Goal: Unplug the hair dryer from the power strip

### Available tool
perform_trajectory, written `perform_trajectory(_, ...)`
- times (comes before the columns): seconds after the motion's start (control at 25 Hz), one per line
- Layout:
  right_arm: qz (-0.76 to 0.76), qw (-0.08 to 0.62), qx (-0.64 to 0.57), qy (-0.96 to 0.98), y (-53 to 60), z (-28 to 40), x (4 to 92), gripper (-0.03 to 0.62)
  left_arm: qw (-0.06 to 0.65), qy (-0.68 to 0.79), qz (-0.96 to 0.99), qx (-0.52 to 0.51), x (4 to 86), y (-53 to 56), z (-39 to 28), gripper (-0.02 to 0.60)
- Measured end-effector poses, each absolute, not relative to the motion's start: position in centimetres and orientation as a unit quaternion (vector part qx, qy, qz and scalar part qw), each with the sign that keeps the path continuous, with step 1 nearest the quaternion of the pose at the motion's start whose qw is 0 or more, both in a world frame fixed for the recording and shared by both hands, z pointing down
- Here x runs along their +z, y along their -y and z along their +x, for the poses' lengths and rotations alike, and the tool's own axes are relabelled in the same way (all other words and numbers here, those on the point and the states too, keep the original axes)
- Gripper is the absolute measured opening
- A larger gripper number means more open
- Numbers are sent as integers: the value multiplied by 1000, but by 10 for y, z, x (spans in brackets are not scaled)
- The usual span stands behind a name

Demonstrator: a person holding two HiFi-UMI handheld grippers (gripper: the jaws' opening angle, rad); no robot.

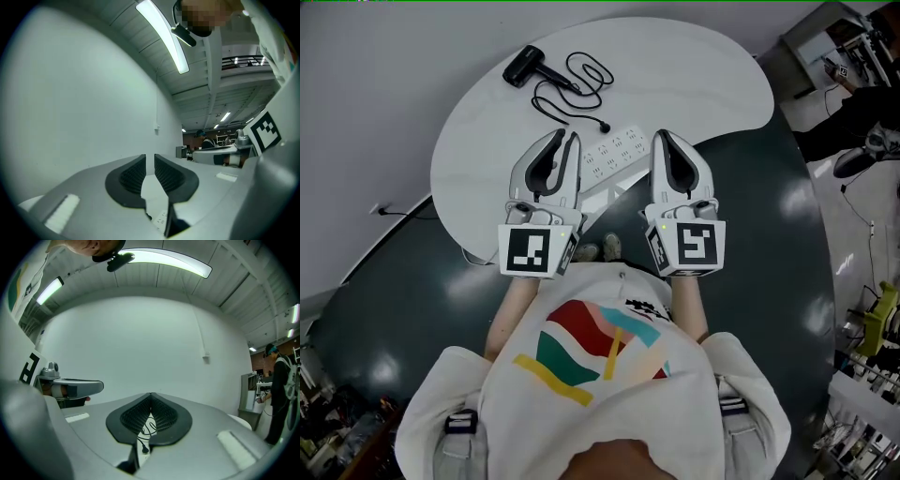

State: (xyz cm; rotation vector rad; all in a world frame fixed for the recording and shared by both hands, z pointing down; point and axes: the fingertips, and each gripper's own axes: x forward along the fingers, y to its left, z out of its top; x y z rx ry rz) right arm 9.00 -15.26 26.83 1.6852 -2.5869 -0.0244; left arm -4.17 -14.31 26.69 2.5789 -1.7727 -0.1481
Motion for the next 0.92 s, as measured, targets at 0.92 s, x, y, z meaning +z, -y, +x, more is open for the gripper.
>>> perform_trajectory(0.92, 550, 24, -5, 835, 147, 95, 278, 14, -7, 572, 820, -21, 267, 141, -40, 44)
